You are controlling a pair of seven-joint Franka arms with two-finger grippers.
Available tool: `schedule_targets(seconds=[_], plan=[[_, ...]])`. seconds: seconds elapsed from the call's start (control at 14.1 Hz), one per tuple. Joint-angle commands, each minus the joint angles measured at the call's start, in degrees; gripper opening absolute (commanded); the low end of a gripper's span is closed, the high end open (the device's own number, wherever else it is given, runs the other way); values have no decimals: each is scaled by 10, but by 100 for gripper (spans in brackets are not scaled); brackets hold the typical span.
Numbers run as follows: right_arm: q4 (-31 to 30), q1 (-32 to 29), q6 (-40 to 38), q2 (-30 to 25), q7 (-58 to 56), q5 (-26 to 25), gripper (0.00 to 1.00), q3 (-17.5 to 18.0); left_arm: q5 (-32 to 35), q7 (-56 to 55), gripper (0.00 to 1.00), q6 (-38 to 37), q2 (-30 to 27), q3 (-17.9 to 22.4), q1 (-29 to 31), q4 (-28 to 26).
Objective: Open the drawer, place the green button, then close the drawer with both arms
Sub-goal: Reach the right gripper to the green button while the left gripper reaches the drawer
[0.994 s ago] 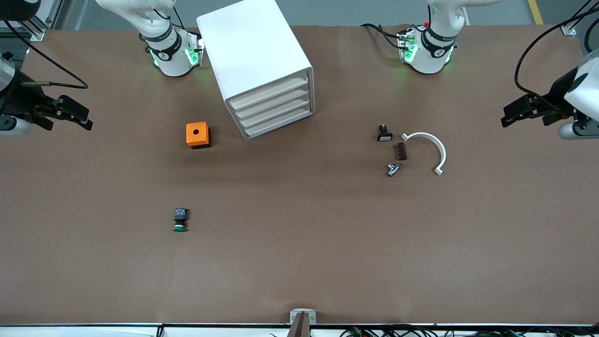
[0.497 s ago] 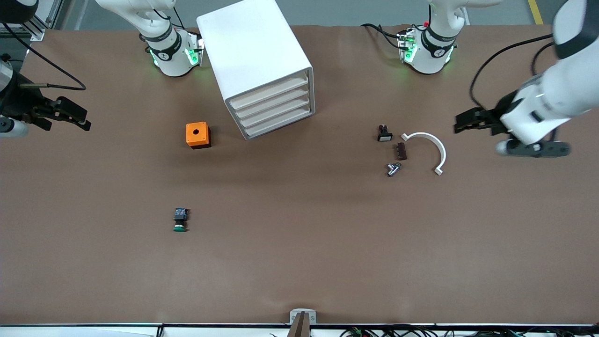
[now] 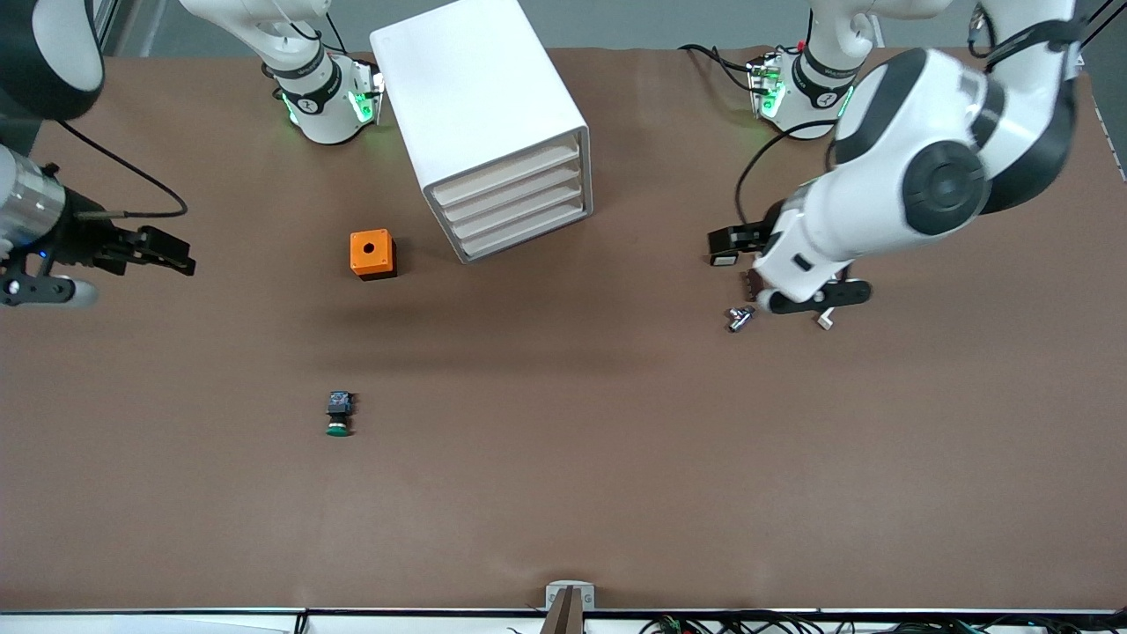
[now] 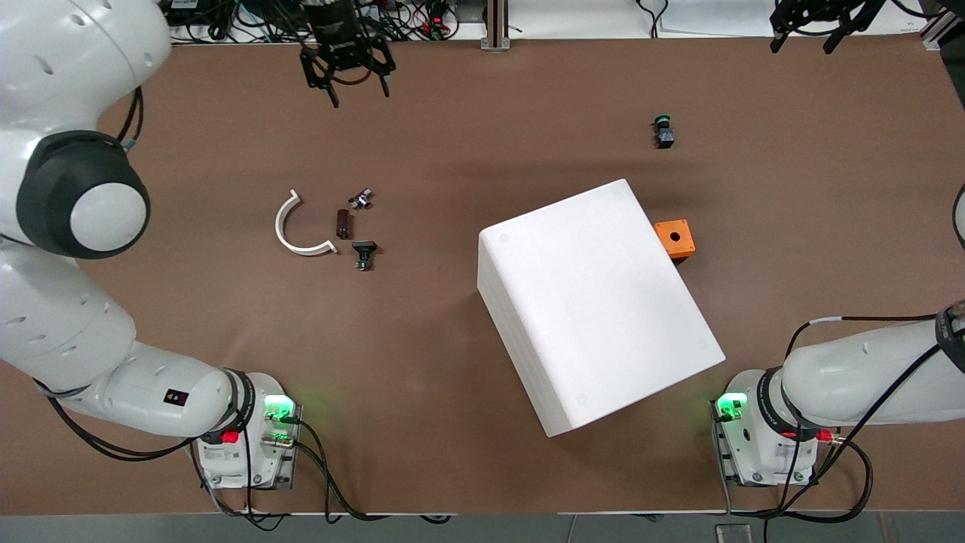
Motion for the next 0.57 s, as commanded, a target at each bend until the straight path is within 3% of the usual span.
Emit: schedule_targets(seconds=[0.0,0.21,0.5], plan=[[40,-17,-3,59,-7,4,100,4,-35,-76,100,-6,52,2,-21,43],[36,-20,31,84,-2,-3,100,4,-47,-147,100,15,88,2,-52,47],[-1,-8,155,144,14,5,100,7,-110,-224,100,34,123,2,-65,51]])
